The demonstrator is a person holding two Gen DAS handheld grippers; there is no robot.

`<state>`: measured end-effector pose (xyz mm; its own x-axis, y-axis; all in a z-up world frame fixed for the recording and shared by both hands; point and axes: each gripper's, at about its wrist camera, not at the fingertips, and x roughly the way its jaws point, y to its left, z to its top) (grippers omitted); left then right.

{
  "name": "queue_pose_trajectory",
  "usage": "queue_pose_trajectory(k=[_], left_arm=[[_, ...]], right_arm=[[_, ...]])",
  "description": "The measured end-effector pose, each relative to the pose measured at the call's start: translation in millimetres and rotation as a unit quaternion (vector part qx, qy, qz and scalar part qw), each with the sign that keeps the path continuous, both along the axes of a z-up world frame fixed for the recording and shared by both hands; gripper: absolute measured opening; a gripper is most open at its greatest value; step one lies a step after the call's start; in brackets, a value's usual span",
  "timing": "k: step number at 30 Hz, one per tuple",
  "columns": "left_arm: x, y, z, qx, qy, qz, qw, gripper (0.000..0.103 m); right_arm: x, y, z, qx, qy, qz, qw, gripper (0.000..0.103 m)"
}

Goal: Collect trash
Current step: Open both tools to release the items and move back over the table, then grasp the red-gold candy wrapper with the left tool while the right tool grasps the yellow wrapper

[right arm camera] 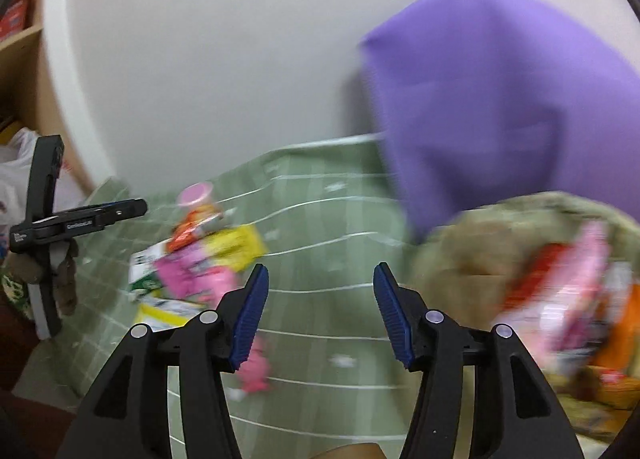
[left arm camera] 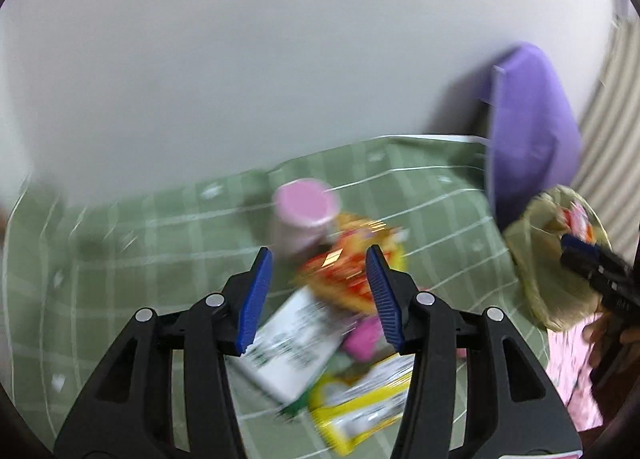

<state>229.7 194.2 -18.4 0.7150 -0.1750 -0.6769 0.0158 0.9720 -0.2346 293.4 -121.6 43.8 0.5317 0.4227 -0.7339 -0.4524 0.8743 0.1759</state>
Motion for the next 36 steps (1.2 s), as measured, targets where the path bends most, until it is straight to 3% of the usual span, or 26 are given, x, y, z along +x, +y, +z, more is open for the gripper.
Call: queue_pose_trajectory(k=[7,12,19,20,21,25,31,36], left_arm=[[-30.4,33.3,-8.5,0.003,0.006,0.048,0.9988,0.046],[-44.1,47.1,-18.8,-0.001,0.019,0.070,0.9974,0.046],[-53.9,49.9,-29.0,0.019,0.029,0.070,0.9969,0.047],[-53.4,49.7,-30.2,0.019,0.031,0.068,0.9970,0.047],[-52.7,49.7,-31.8,0.018,0.032,0.066,0.9971,0.047],[-48.5,50.6,-38.9,0.006,0.037,0.063,0.9973,0.047],[-45.3,45.6,-42.8,-0.001,0.038,0.056,0.9977,0.047],[-43.4,34.4,-35.3,-0.004,0.026,0.040,0.9989,0.047]], right_arm=[[17.7,87.2,-16.1,0.020,0.018,0.066,0.997,0.053],[44.0,117.8,-31.6,0.050,0.048,0.043,0.997,0.053],[60.2,154.2,-73.4,0.029,0.114,0.056,0.991,0.052],[59.0,156.7,-75.8,0.024,0.116,0.060,0.991,0.049],[57.8,158.7,-77.8,0.018,0.116,0.062,0.991,0.036],[54.5,154.8,-77.0,0.005,0.108,0.063,0.992,0.016],[54.3,134.3,-57.4,0.015,0.088,0.063,0.994,0.005],[47.9,111.5,-35.3,0.028,0.066,0.054,0.996,0.005]])
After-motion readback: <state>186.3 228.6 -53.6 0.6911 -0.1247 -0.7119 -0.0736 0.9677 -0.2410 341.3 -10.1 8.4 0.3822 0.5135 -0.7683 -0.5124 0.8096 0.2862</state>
